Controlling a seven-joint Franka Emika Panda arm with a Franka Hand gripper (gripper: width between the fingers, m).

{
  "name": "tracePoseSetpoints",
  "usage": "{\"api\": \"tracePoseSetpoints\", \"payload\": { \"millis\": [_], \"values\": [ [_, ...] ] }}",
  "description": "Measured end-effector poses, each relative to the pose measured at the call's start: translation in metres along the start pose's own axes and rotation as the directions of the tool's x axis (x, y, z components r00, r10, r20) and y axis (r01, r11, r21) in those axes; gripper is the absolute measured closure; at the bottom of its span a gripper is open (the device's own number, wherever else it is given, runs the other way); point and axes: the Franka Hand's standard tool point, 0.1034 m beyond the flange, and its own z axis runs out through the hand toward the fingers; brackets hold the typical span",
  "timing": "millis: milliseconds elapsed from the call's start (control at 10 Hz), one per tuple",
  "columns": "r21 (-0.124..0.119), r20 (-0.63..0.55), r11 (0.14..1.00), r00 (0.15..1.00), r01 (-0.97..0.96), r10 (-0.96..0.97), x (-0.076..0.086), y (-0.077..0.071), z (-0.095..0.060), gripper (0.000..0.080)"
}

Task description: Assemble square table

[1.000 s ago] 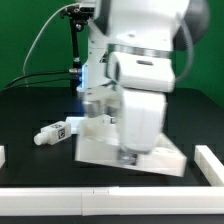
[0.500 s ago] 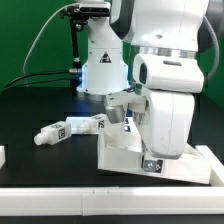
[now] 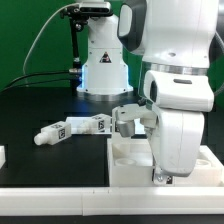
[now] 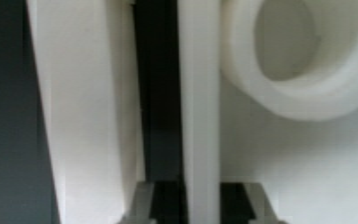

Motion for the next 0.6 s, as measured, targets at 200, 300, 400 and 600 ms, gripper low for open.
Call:
{"api": "tracePoseSetpoints", "payload": {
  "millis": [200,300,400,600],
  "values": [
    [-0.010,0.008,1.000,1.000,-0.001,0.001,-0.0009,0.0121,-0.0035,0.0744],
    [-0.005,0.010,1.000,1.000,-0.001,0.001,-0.0021,0.0095,-0.0015,0.0744],
    [-0.003,0.010,1.000,1.000,-0.002,0.002,-0.0029,0.0088,-0.0006,0.0744],
    [-0.003,0.010,1.000,1.000,-0.003,0.003,-0.0035,0.0089,-0.0005,0.0566]
  ]
}}
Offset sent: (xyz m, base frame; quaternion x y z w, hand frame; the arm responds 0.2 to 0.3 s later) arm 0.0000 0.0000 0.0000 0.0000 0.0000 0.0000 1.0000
